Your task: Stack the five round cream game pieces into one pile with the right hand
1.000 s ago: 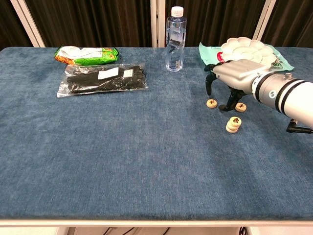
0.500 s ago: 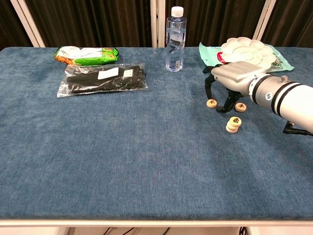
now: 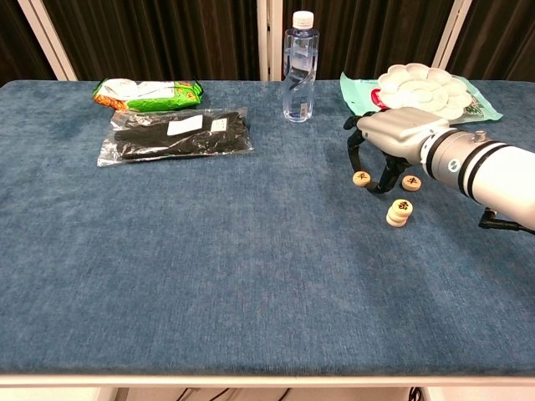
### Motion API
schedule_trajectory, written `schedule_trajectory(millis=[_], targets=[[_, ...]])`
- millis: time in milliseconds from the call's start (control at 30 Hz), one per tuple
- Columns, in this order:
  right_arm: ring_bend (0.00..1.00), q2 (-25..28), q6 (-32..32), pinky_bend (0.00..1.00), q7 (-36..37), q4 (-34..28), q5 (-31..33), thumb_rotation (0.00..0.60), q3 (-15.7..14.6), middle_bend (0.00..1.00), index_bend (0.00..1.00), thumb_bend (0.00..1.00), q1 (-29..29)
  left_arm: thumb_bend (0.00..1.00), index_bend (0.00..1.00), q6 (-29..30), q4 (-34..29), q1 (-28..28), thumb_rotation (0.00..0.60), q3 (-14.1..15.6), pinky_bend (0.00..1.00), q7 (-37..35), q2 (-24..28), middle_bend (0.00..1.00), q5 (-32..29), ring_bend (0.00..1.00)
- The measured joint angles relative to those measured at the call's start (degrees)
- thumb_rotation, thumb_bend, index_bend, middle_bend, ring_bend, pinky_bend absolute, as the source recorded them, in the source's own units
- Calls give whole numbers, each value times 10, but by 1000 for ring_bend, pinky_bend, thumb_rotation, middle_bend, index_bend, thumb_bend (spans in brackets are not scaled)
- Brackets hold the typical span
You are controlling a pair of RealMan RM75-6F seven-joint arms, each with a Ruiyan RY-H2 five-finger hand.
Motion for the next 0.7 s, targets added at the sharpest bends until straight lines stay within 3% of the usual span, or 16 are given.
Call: schedule_trajectory(millis=[167, 400, 700], targets=[[0, 16, 11, 0, 10, -24, -10, 600, 4, 74, 529, 246, -3, 191, 41, 0, 0, 0, 600, 0, 0, 1, 0, 0, 1, 0], [0, 84, 34, 0, 21, -110, -39, 600, 4, 79, 537, 246, -16, 191, 41, -4, -1, -2, 600, 1, 0, 6, -1, 0, 1, 0], [0, 188, 40, 0, -15, -229, -51, 600, -42, 79, 557, 246, -36, 191, 41, -5, -3, -2, 600, 1, 0, 12, -2, 0, -1, 0]])
